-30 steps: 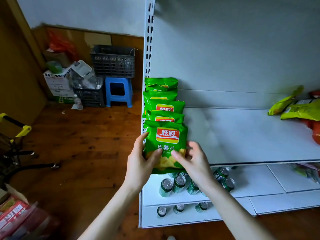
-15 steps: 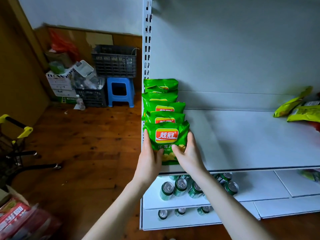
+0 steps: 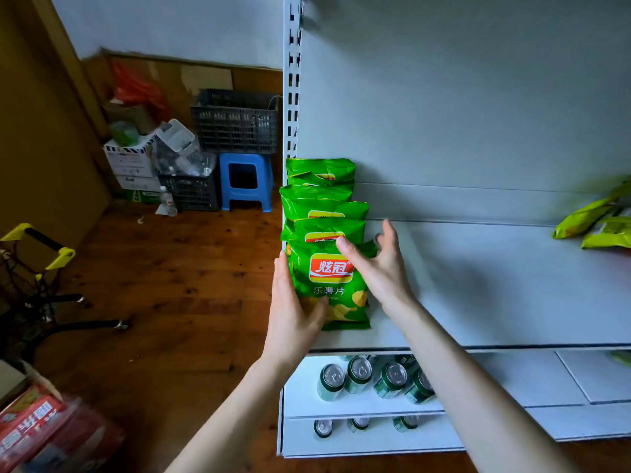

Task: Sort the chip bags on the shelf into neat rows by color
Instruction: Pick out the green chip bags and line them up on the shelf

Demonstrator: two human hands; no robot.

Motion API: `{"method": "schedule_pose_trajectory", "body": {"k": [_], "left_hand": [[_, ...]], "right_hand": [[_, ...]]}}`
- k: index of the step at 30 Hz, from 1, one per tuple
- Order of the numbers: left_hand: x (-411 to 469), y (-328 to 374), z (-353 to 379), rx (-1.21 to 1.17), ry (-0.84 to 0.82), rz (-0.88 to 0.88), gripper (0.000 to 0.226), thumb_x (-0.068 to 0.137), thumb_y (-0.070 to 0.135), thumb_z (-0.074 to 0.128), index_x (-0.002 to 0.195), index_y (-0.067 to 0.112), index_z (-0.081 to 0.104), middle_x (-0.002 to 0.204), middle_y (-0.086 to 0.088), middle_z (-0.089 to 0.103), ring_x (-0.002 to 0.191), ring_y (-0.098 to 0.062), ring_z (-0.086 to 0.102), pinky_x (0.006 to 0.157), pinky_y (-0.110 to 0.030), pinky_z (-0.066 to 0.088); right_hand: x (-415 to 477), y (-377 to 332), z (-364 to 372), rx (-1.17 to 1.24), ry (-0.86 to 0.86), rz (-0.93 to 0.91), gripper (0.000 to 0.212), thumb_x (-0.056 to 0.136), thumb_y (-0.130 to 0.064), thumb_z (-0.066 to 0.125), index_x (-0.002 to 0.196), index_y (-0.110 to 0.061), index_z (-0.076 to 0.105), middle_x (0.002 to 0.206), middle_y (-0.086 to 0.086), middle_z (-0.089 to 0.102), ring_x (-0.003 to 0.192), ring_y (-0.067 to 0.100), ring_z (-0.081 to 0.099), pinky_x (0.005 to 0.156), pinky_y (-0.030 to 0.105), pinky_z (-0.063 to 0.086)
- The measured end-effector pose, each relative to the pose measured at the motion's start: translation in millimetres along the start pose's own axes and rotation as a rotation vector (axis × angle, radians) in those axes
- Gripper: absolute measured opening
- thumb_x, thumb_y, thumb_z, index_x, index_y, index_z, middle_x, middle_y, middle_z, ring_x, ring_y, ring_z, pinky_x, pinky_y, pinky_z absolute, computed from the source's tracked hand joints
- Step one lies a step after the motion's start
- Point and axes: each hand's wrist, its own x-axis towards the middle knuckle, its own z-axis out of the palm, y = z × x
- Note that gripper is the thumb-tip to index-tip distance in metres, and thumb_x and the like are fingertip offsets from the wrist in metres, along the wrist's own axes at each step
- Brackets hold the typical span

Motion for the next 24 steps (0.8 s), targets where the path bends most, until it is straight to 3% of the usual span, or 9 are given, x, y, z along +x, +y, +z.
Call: {"method": "schedule_pose_trajectory", "body": {"k": [3, 5, 8, 13, 17, 20, 22, 24], "left_hand": [[7.6, -6.7, -4.7, -0.028, -0.050, -0.028, 0.099, 0.075, 0.016, 0.074, 0.139, 0.035, 0.001, 0.153, 0.013, 0.013, 0.143, -0.005, 0.018, 0.116, -0.028, 0.021], [12.6, -4.8, -7.5, -0.112, -0.116, -0.066, 0.094, 0.071, 0.020, 0.070, 0.134, 0.046, 0.006, 0.144, 0.026, 0.023, 0.131, 0.012, 0.030, 0.108, -0.014, 0.029], [15.4, -6.8, -8.3, -0.129, -0.171, -0.083, 0.080, 0.069, 0.017, 0.068, 0.129, 0.046, 0.022, 0.129, 0.016, 0.049, 0.112, 0.016, 0.048, 0.091, -0.004, 0.037], [18.3, -8.3, -14.2, -0.217, -0.216, -0.092, 0.093, 0.070, 0.024, 0.075, 0.143, 0.033, 0.018, 0.136, 0.012, 0.050, 0.119, 0.004, 0.051, 0.097, -0.014, 0.041], [23.7, -6.2, -21.6, -0.195, -0.205, -0.081, 0.097, 0.069, 0.035, 0.080, 0.139, 0.041, 0.013, 0.137, 0.019, 0.044, 0.115, 0.021, 0.043, 0.092, -0.005, 0.038], [25.8, -8.5, -18.2, -0.111, -0.170, -0.036, 0.096, 0.071, 0.047, 0.076, 0.143, 0.041, 0.013, 0.140, 0.013, 0.047, 0.123, 0.005, 0.047, 0.103, -0.021, 0.041], [23.6, -9.5, -13.2, -0.063, -0.146, -0.007, 0.089, 0.071, 0.051, 0.072, 0.139, 0.051, 0.014, 0.136, 0.015, 0.050, 0.122, -0.002, 0.051, 0.103, -0.030, 0.043], [21.0, -8.9, -10.3, -0.059, -0.129, 0.002, 0.087, 0.072, 0.053, 0.071, 0.135, 0.060, 0.011, 0.135, 0.021, 0.048, 0.122, 0.000, 0.049, 0.103, -0.029, 0.042]], "right_hand": [[22.4, -4.9, 2.5, 0.018, -0.025, -0.009, 0.103, 0.071, -0.046, 0.073, 0.148, -0.018, 0.010, 0.152, 0.007, 0.024, 0.138, 0.017, 0.027, 0.113, 0.037, 0.026], [28.8, -7.7, 6.7, 0.084, -0.091, -0.012, 0.105, 0.065, -0.053, 0.075, 0.146, -0.018, 0.017, 0.146, 0.005, 0.037, 0.132, 0.015, 0.038, 0.109, 0.037, 0.033], [32.0, -4.2, 13.0, 0.123, -0.133, -0.019, 0.105, 0.057, -0.061, 0.074, 0.142, -0.020, 0.029, 0.132, -0.002, 0.053, 0.119, 0.012, 0.052, 0.102, 0.040, 0.043], [33.0, 5.7, 16.8, 0.128, -0.075, -0.016, 0.104, 0.054, -0.067, 0.070, 0.139, -0.019, 0.034, 0.128, -0.002, 0.057, 0.113, 0.012, 0.057, 0.098, 0.042, 0.046], [32.0, 7.8, 16.8, 0.115, -0.044, -0.040, 0.100, 0.056, -0.064, 0.069, 0.138, -0.018, 0.035, 0.127, -0.002, 0.058, 0.112, 0.009, 0.057, 0.097, 0.040, 0.047], [30.1, 5.0, 18.5, 0.083, -0.033, -0.081, 0.100, 0.058, -0.061, 0.070, 0.140, -0.019, 0.032, 0.128, -0.003, 0.057, 0.112, 0.009, 0.057, 0.097, 0.036, 0.047], [30.3, 3.4, 19.2, 0.033, -0.022, -0.120, 0.095, 0.060, -0.057, 0.069, 0.140, -0.019, 0.033, 0.128, -0.003, 0.057, 0.112, 0.009, 0.057, 0.096, 0.033, 0.046], [30.9, 1.9, 18.1, 0.008, -0.016, -0.143, 0.092, 0.061, -0.056, 0.068, 0.139, -0.019, 0.036, 0.127, -0.003, 0.058, 0.112, 0.010, 0.057, 0.097, 0.035, 0.046]]}}
